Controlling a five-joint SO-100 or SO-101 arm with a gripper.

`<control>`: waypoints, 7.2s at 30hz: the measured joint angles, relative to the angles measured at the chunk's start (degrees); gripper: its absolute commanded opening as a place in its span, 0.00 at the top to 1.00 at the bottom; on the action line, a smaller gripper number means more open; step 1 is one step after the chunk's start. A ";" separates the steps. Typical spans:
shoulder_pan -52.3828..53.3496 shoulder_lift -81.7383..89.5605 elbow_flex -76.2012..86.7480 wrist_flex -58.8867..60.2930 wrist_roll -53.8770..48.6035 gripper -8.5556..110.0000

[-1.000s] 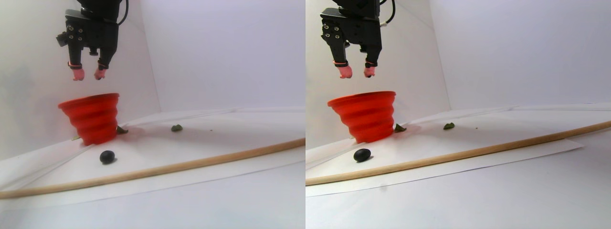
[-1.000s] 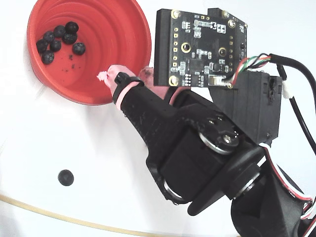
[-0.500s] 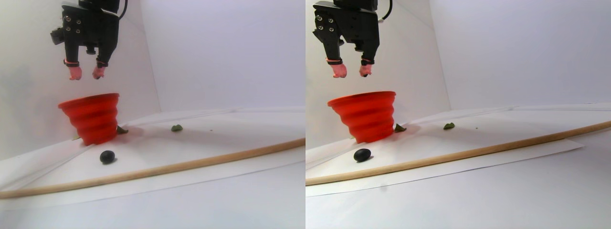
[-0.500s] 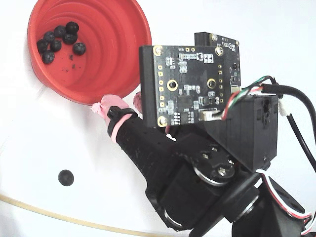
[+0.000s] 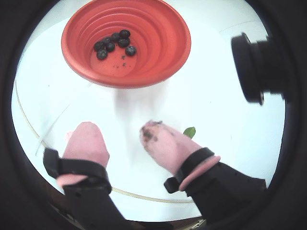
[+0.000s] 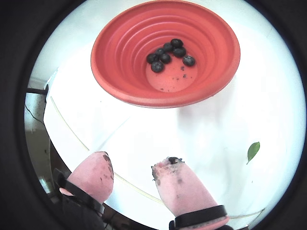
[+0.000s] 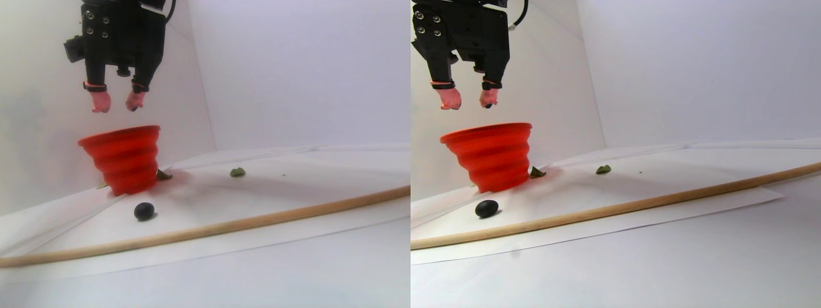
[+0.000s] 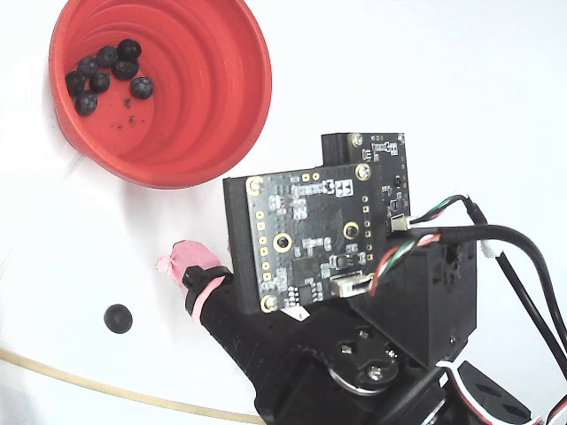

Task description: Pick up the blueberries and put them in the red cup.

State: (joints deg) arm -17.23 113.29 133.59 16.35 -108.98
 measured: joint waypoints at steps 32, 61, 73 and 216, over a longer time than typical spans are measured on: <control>3.25 -0.35 11.16 -5.19 -4.48 0.79; 7.38 -21.01 10.99 -21.53 -10.55 0.77; 7.47 -27.95 8.35 -26.98 -12.39 0.76; 0.18 -7.65 -1.32 -12.13 -3.78 0.82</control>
State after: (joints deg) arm -17.05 105.64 132.28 4.22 -112.76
